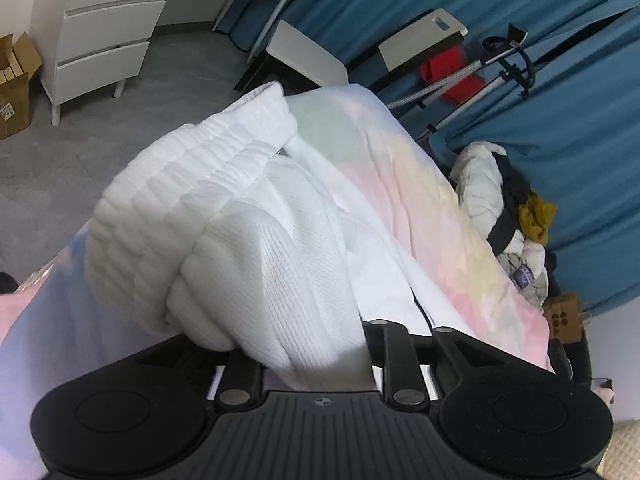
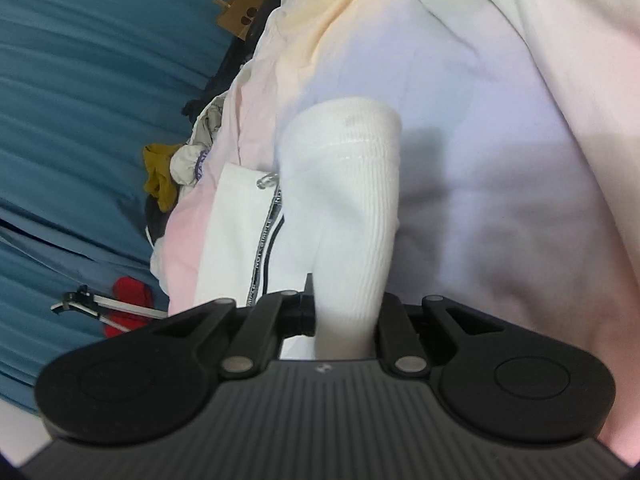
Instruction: Fold clothes
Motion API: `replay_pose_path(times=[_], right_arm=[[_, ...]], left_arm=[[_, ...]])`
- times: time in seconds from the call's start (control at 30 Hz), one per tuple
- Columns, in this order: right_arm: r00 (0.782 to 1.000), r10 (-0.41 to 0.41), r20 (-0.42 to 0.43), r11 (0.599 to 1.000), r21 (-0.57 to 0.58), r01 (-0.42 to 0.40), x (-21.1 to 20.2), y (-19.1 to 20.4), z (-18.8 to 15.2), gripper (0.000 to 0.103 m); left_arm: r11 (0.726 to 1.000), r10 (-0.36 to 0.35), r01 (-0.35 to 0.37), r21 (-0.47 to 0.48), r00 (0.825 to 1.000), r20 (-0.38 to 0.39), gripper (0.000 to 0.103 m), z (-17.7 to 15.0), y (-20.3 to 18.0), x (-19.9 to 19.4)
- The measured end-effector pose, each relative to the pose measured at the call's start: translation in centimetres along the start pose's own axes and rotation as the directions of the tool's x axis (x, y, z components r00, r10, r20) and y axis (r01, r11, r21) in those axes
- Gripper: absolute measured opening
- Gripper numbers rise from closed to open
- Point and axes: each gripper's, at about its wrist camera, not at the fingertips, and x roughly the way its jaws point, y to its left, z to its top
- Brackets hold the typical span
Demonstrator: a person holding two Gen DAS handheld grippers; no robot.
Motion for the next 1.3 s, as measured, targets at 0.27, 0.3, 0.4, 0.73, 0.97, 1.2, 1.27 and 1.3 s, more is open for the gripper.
replay_pose_path(times=[0.27,0.3,0.4,0.73,0.97,1.2,1.27,1.3], right_arm=[[0.999,0.038,0.032,0.999,-0.026,-0.037,-0.4,0.5,0.2,0.012],[0.998,0.047,0.038,0.999,-0.024,-0.046,-0.5,0.7,0.2,0.012],[0.993,0.097,0.070,0.995,-0.041,-0.095,-1.0,1.9,0.3,0.012],[0.979,0.153,0.134,0.987,-0.064,-0.145,-2.5,2.8,0.9,0.012],[0.991,0.084,0.103,0.996,0.029,-0.088,-1.0,0.3,0.9,0.012],[0.989,0.084,0.125,0.996,-0.020,-0.082,-1.1,0.9,0.5,0.012],[0.989,0.084,0.125,0.996,-0.017,-0.082,-1.1,0.8,0.5,0.012],[0.989,0.081,0.125,0.997,-0.016,-0.080,-1.1,0.7,0.5,0.012]], left_arm=[[0.990,0.052,-0.058,0.132,0.997,0.053,0.060,-1.4,-1.8,-7.3],[0.987,0.054,-0.064,0.151,0.996,0.066,0.062,-1.6,-2.4,-8.3],[0.972,0.051,-0.076,0.221,0.992,0.117,0.064,-2.1,-5.1,-10.0],[0.896,-0.124,0.053,0.441,0.983,0.134,0.074,-6.7,-17.8,-7.6],[0.860,-0.123,0.057,0.507,0.987,0.099,0.074,-12.2,-24.3,1.1],[0.783,-0.021,-0.074,0.618,0.989,0.146,0.074,-18.9,-24.6,8.9],[0.735,0.019,-0.106,0.669,0.991,0.135,0.074,-20.5,-24.0,10.5],[0.721,0.040,-0.120,0.683,0.990,0.132,0.074,-20.9,-23.6,11.0]])
